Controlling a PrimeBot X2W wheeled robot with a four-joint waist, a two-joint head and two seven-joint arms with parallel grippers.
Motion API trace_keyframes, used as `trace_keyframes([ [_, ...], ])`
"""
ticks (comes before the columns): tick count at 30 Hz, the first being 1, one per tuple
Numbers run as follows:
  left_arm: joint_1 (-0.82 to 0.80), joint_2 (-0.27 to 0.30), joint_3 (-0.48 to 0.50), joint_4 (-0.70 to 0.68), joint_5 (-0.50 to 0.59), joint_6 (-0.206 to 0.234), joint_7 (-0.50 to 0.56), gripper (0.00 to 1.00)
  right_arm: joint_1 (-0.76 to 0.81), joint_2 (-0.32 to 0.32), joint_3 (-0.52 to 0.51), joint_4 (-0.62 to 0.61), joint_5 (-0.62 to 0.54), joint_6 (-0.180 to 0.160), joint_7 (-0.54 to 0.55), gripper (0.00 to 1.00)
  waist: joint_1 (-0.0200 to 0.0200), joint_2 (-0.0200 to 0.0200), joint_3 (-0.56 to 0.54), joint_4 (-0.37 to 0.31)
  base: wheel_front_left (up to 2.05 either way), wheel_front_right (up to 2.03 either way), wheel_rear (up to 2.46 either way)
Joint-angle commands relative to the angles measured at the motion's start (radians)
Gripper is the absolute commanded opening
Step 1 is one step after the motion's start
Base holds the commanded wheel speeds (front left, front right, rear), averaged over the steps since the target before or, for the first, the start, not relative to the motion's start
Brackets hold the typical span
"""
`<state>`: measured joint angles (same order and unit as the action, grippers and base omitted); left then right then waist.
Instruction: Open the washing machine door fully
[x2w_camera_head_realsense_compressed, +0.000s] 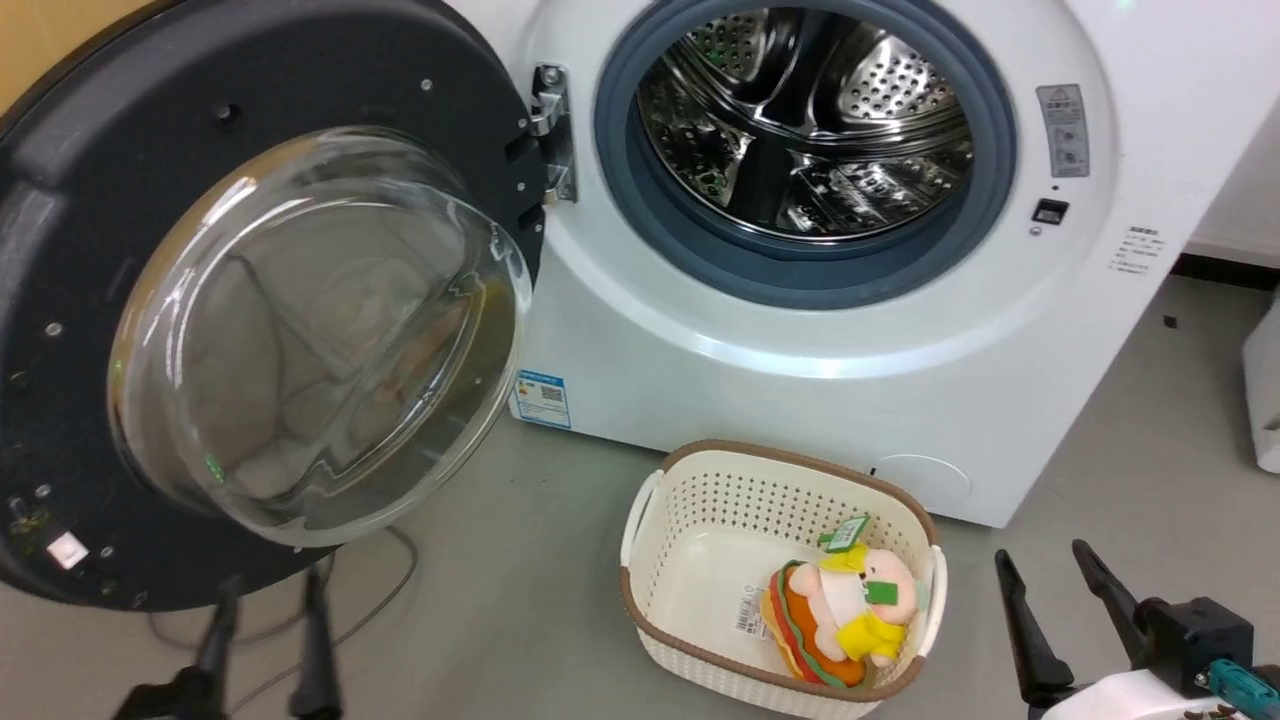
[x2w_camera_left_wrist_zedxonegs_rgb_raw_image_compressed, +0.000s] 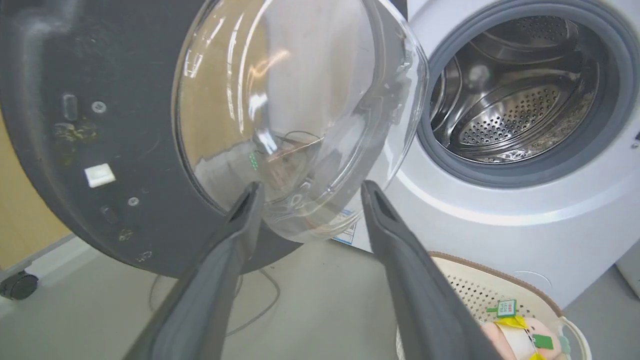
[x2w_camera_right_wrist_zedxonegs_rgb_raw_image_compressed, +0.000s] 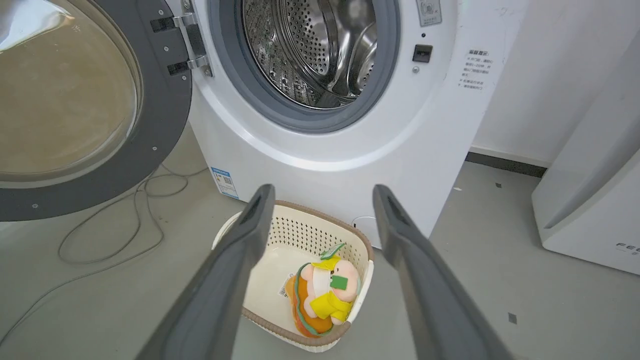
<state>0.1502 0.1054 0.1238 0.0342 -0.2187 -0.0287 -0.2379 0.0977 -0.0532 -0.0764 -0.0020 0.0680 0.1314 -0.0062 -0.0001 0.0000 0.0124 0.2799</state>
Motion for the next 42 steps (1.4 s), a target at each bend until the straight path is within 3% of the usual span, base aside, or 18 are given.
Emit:
trace_keyframes([
  [1,0.009,-0.005,-0.017,-0.011,0.010,0.004,0.006,1.00,0.006,0.003,0.001,-0.006,-0.008,-0.001,-0.004,1.00,0.0001,0.0000,-0.002,-0.012,0.00,0.00,0.00],
  [10,-0.051,-0.017,-0.127,-0.012,0.040,-0.020,0.043,1.00,0.001,0.003,0.004,-0.028,-0.023,-0.001,-0.005,1.00,0.0001,0.0000,-0.008,-0.108,0.00,0.00,0.00],
  [21,-0.093,-0.006,-0.158,0.054,0.044,-0.025,0.065,1.00,0.006,0.003,0.016,-0.027,-0.024,-0.001,0.003,1.00,0.0001,0.0000,-0.015,-0.248,0.00,0.00,0.00],
  [37,-0.094,-0.005,-0.171,0.102,0.034,-0.004,0.066,1.00,0.016,0.003,0.020,-0.016,-0.007,-0.001,-0.003,1.00,0.0001,0.0000,-0.021,-0.271,0.00,0.00,0.00],
  [38,-0.079,-0.008,-0.171,0.102,0.038,-0.006,0.070,0.00,0.001,0.000,0.019,-0.016,-0.011,0.000,0.003,0.00,0.0001,0.0000,-0.021,-0.271,0.00,0.00,0.00],
  [42,-0.078,-0.008,-0.172,0.101,0.039,-0.007,0.071,0.00,0.000,0.000,0.019,-0.015,-0.011,0.000,0.004,0.00,0.0001,0.0000,-0.021,-0.271,0.00,0.00,0.00],
])
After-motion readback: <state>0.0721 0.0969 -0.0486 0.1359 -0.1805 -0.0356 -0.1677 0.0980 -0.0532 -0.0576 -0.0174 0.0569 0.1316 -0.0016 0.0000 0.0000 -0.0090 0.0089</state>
